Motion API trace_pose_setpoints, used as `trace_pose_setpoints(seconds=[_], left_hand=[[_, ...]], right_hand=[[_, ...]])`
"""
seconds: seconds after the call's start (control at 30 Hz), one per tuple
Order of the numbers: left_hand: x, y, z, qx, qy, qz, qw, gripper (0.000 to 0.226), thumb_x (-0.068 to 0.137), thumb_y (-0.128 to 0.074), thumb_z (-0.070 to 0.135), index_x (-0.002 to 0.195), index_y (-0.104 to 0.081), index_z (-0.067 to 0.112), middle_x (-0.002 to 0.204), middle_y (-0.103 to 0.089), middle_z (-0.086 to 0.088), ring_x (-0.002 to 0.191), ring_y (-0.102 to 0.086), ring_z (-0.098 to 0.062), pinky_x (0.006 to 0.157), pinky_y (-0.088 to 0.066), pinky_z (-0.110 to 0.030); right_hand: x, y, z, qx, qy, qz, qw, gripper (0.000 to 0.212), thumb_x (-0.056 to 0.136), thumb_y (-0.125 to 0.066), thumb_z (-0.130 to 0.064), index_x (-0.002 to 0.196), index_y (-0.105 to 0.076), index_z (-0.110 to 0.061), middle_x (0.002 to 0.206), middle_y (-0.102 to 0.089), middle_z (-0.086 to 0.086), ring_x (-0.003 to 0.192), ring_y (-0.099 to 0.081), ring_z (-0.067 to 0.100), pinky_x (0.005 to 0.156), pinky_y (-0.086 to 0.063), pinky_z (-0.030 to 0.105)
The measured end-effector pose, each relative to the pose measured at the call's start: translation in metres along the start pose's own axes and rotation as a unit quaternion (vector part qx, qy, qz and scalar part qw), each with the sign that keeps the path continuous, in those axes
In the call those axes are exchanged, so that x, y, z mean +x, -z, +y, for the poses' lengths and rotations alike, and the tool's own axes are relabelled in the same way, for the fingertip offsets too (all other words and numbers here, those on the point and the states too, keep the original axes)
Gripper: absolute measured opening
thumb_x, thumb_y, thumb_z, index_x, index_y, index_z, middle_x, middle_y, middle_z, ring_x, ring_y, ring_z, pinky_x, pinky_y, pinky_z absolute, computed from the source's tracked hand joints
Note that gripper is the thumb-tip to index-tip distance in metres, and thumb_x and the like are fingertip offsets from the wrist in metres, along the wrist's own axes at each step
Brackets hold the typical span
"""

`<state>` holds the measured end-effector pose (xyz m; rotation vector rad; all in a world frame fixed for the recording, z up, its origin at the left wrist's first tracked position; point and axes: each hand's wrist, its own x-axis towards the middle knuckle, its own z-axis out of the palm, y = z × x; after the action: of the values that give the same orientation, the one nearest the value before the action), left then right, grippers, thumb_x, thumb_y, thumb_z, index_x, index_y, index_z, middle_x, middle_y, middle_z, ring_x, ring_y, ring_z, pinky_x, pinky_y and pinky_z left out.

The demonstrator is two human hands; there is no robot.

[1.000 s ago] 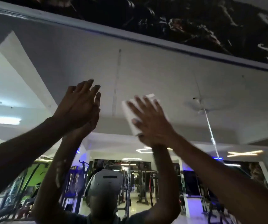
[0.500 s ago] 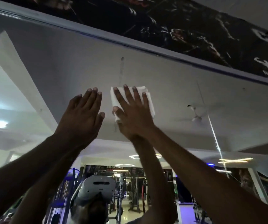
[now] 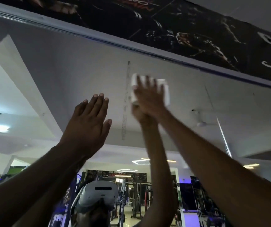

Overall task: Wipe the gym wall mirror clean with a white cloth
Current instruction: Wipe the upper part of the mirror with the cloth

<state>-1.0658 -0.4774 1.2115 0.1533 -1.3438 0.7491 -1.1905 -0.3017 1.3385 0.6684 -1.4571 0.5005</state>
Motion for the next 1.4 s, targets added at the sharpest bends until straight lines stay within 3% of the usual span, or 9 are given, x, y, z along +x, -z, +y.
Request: trace_pose_setpoints(seconds=[0.1,0.2,0.4,0.5,0.73,0.83,0.97,1.23,1.4], left_hand=[[-0.001,0.0,-0.001,-0.001,-0.006,-0.003,1.0,0.073,0.111,-0.008,0.045,0.159,-0.037,-0.001,0.166,-0.033,-0.023,0.156,-0.031,-0.036,0.123,-0.027,-0.051],[-0.001,-0.001,-0.002,-0.004,-0.004,0.0,1.0,0.071,0.11,-0.011,0.044,0.16,-0.037,-0.001,0.167,-0.033,-0.022,0.157,-0.031,-0.034,0.123,-0.023,-0.048],[0.0,-0.001,-0.001,-0.014,0.003,-0.011,1.0,0.07,0.109,-0.015,0.043,0.16,-0.035,-0.001,0.167,-0.032,-0.022,0.157,-0.03,-0.035,0.124,-0.02,-0.047],[0.0,0.0,-0.002,-0.019,0.001,-0.023,1.0,0.074,0.109,-0.009,0.046,0.161,-0.033,0.0,0.168,-0.03,-0.021,0.158,-0.028,-0.035,0.125,-0.021,-0.049],[0.0,0.01,-0.009,-0.018,-0.03,-0.038,0.999,0.072,0.109,-0.017,0.046,0.158,-0.039,-0.002,0.165,-0.035,-0.024,0.154,-0.035,-0.038,0.119,-0.03,-0.052],[0.004,0.018,-0.01,-0.014,-0.032,-0.065,0.997,0.073,0.107,-0.02,0.045,0.156,-0.042,-0.004,0.162,-0.039,-0.027,0.151,-0.039,-0.041,0.116,-0.037,-0.056],[0.0,0.029,0.0,-0.02,-0.032,-0.106,0.994,0.07,0.1,-0.029,0.04,0.146,-0.05,-0.009,0.152,-0.05,-0.033,0.142,-0.05,-0.047,0.105,-0.044,-0.06],[-0.058,0.064,0.003,-0.037,-0.108,-0.097,0.989,0.062,0.091,-0.041,0.025,0.14,-0.054,-0.01,0.142,-0.058,-0.032,0.129,-0.06,-0.052,0.09,-0.054,-0.06],[-0.063,0.093,-0.077,-0.026,-0.094,-0.088,0.991,0.061,0.089,-0.04,0.027,0.133,-0.058,-0.012,0.121,-0.068,-0.033,0.098,-0.07,-0.054,0.067,-0.059,-0.063]], right_hand=[[-0.016,0.008,-0.036,0.004,0.13,-0.02,0.991,0.06,0.113,-0.02,-0.048,0.169,-0.005,-0.033,0.178,-0.002,0.004,0.163,-0.002,0.034,0.13,-0.002,0.06],[-0.01,0.006,0.034,-0.027,0.177,0.024,0.983,0.061,0.105,-0.032,-0.039,0.156,-0.049,-0.011,0.168,-0.036,0.017,0.152,-0.037,0.045,0.117,-0.029,0.071],[-0.028,0.008,0.195,-0.004,-0.179,0.003,0.984,0.068,0.106,-0.017,-0.055,0.168,-0.018,-0.027,0.169,-0.026,0.018,0.152,-0.029,0.043,0.122,-0.022,0.066],[-0.053,-0.001,0.142,0.0,-0.18,0.023,0.983,0.066,0.107,-0.023,-0.055,0.168,-0.02,-0.029,0.173,-0.024,0.015,0.156,-0.025,0.043,0.124,-0.017,0.065],[-0.143,0.006,0.037,-0.014,0.255,-0.008,0.967,0.089,0.095,-0.045,-0.053,0.17,-0.006,-0.025,0.177,-0.001,0.01,0.163,-0.004,0.036,0.129,-0.003,0.062],[-0.12,0.002,0.129,-0.039,0.094,0.055,0.993,0.074,0.091,-0.039,-0.047,0.147,-0.057,-0.002,0.166,-0.033,0.018,0.146,-0.041,0.043,0.111,-0.036,0.06],[-0.132,0.008,0.168,0.014,-0.172,-0.005,0.985,0.092,0.087,-0.002,-0.066,0.169,-0.017,-0.027,0.175,-0.02,0.014,0.16,-0.019,0.04,0.126,-0.014,0.061],[-0.27,0.007,-0.045,0.036,0.258,-0.051,0.964,0.072,0.109,-0.03,-0.057,0.169,0.0,-0.034,0.178,0.0,0.007,0.164,0.004,0.032,0.13,0.009,0.057],[-0.215,0.008,0.027,0.019,0.073,0.001,0.997,0.082,0.092,-0.036,-0.05,0.168,-0.025,-0.022,0.174,-0.024,0.011,0.159,-0.024,0.035,0.128,-0.015,0.059]])
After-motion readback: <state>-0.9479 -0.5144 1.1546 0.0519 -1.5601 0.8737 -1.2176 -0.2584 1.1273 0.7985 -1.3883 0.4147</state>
